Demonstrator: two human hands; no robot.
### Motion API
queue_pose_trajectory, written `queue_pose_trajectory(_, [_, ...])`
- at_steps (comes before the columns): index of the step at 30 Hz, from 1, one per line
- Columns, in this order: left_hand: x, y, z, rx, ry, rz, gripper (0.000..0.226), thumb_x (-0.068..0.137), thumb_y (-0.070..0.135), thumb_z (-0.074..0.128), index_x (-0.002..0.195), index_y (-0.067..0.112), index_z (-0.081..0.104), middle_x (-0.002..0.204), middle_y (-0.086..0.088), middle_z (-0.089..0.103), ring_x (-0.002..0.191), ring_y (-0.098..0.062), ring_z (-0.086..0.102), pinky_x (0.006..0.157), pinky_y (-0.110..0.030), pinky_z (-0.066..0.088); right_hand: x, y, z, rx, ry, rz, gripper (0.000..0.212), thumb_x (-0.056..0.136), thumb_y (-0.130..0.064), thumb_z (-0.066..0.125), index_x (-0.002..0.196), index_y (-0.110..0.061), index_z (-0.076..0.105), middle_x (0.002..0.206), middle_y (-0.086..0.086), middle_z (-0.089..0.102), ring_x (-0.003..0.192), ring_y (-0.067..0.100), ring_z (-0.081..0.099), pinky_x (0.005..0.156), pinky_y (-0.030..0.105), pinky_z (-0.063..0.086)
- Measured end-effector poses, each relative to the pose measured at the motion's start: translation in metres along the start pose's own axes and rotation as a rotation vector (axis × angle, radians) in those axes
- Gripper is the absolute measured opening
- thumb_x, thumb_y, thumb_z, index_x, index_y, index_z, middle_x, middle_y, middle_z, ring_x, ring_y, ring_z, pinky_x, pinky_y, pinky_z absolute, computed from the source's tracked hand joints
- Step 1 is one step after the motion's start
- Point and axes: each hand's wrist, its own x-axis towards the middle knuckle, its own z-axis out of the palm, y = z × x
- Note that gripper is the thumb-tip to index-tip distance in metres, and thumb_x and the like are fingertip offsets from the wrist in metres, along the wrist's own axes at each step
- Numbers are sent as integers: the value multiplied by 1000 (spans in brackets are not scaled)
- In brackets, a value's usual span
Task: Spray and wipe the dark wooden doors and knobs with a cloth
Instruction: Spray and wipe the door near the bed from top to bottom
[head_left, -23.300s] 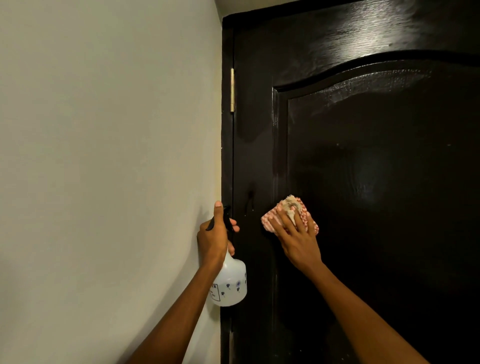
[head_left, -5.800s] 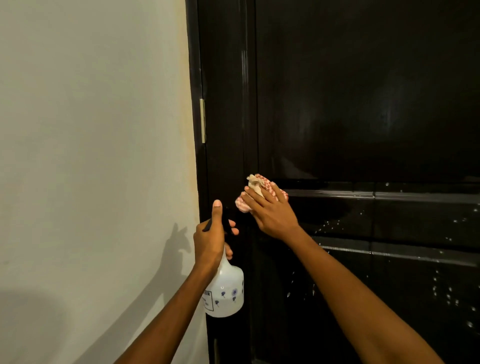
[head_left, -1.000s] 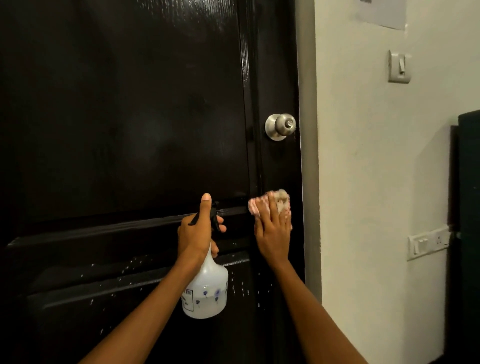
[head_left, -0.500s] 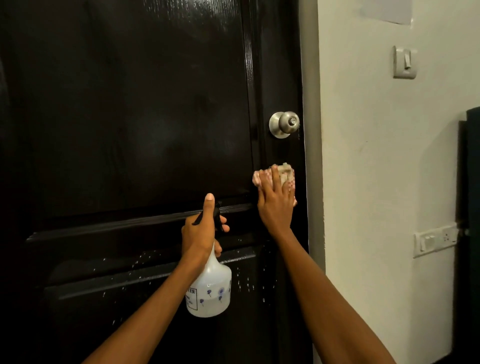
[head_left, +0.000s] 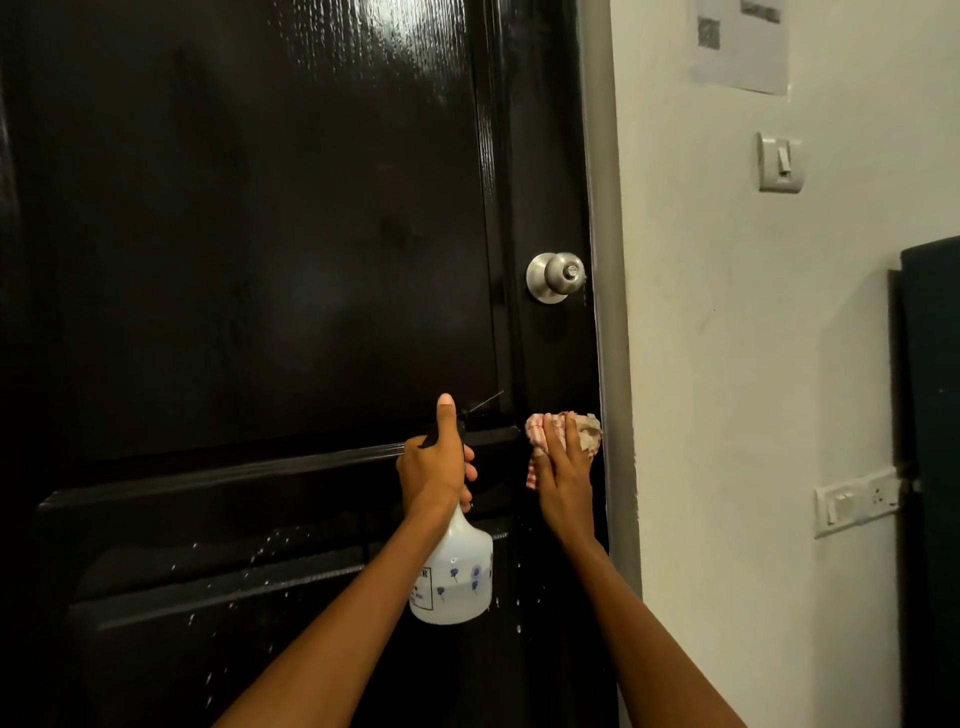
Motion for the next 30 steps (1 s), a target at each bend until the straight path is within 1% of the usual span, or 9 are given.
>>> queue_pose_trajectory(5, [1, -6, 0, 37, -25, -18, 82, 96, 75, 42, 88, -1, 72, 83, -16, 77, 37, -16, 50, 39, -26, 44, 2, 1, 3, -2, 12, -26, 51, 107, -49, 33, 142, -74, 4, 165, -23, -1, 156, 17, -2, 125, 51, 6])
queue_pose_trajectory(9, [-3, -16, -8, 81, -22, -15, 79, 97, 74, 41, 91, 2, 72, 83, -14, 77, 39, -16, 52, 40, -26, 46, 1, -3, 8, 19, 51, -14, 48, 107, -47, 31, 147, -61, 11, 166, -20, 1, 151, 5, -6, 126, 53, 2])
queue_pose_trajectory(14, [-7, -21, -30, 80, 11, 23, 77, 97, 73, 40, 90, 4, 72, 84, -11, 77, 39, -16, 53, 41, -26, 48, 2, -38, 32, -2, 92, -8, 48, 106, -43, 31, 152, -45, 22, 170, -5, 10, 153, 11, -3, 125, 57, 3])
queue_pose_trajectory(17, [-6, -21, -43, 55, 38, 47, 76, 98, 72, 40, 89, 4, 73, 81, -11, 77, 39, -16, 52, 40, -26, 47, 14, -80, 51, -1, 61, -118, 48, 106, -39, 34, 154, -37, 35, 170, -5, 8, 155, 17, -4, 125, 54, -4])
queue_pose_trajectory(20, [-4, -21, -53, 55, 52, 59, 76, 97, 73, 40, 89, 5, 73, 81, -11, 77, 39, -16, 52, 41, -26, 47, 18, -99, 64, -124, -26, -300, 51, 108, -33, 39, 158, -36, 30, 171, -6, 2, 157, 21, -6, 124, 48, -8])
queue_pose_trajectory(24, [-2, -28, -62, 57, 61, 54, 77, 98, 73, 40, 88, 4, 73, 81, -11, 77, 37, -16, 52, 40, -27, 47, 3, -61, 52, -431, -42, -479, 58, 106, -39, 39, 160, -38, 19, 170, -3, 8, 156, 26, 10, 125, 54, 12])
queue_pose_trajectory(26, [-2, -33, -62, 51, 55, 44, 77, 98, 72, 41, 88, 3, 73, 83, -13, 77, 36, -16, 51, 40, -27, 47, -4, -34, 37, -436, 1, -354, 56, 106, -42, 34, 160, -35, 22, 170, -1, 13, 155, 26, 13, 122, 58, 20])
queue_pose_trajectory(28, [-3, -36, -60, 36, 35, 28, 76, 98, 71, 41, 89, 2, 72, 85, -15, 77, 36, -16, 50, 41, -28, 46, -3, -19, 24, -376, 33, -185, 56, 107, -47, 27, 160, -32, 24, 170, -3, 9, 156, 25, 9, 124, 56, 16])
queue_pose_trajectory(30, [-3, -38, -59, 20, 21, 21, 76, 98, 71, 42, 90, 1, 72, 87, -17, 76, 36, -15, 49, 41, -28, 45, 1, -19, 25, -348, 58, -144, 55, 107, -46, 25, 161, -33, 22, 170, -6, 5, 157, 24, 7, 126, 53, 9])
